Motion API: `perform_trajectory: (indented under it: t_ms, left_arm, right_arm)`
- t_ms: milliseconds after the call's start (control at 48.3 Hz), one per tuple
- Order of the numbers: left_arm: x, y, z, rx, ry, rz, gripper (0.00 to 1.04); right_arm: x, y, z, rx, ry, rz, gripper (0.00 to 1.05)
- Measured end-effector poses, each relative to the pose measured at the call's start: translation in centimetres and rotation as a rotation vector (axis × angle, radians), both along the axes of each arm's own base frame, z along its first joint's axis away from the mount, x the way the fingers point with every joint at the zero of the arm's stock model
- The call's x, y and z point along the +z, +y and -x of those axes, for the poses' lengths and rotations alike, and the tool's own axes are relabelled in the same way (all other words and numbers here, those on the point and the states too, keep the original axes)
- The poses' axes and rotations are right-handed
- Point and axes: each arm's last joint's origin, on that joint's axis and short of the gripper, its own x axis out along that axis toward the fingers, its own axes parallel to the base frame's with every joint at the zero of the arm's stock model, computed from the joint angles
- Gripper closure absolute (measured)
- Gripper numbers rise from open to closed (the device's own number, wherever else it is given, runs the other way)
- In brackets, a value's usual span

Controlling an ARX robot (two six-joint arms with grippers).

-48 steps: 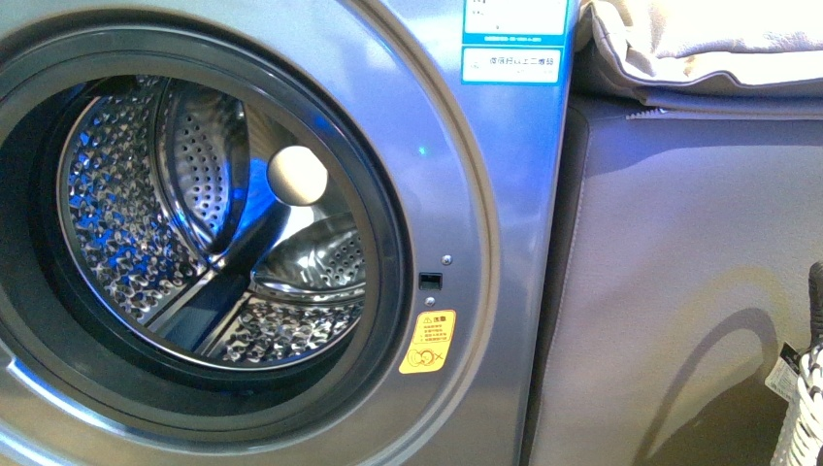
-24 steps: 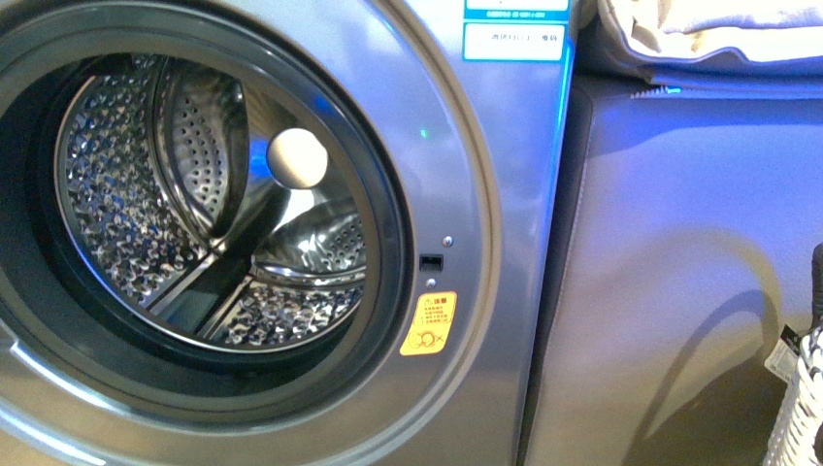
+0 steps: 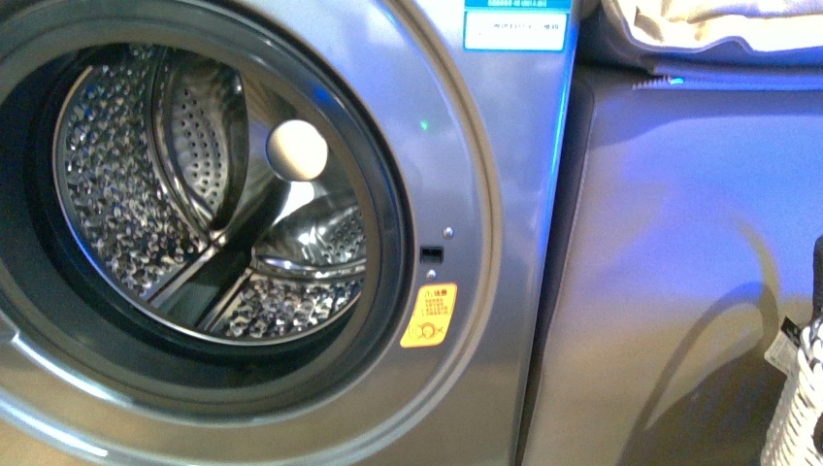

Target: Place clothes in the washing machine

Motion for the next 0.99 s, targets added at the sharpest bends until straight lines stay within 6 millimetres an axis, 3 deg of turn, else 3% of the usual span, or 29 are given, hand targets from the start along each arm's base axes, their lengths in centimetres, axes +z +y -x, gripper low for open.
perform_trajectory:
  t_ms: [249, 787, 994]
  left_arm:
    - [0.0, 0.0, 0.0, 0.000, 0.000, 0.000, 0.07]
    - [0.0, 0.0, 0.0, 0.000, 0.000, 0.000, 0.07]
    - [0.0, 0.0, 0.0, 0.000, 0.000, 0.000, 0.07]
  right_arm:
    - [-2.3, -1.3, 1.7, -0.035, 0.079, 0.024, 0.07]
    - [-6.3, -1.0, 3.1, -0.023, 0.078, 0.019, 0.07]
    - [-6.8, -1.1, 3.3, -0.026, 0.056, 0.015, 0.07]
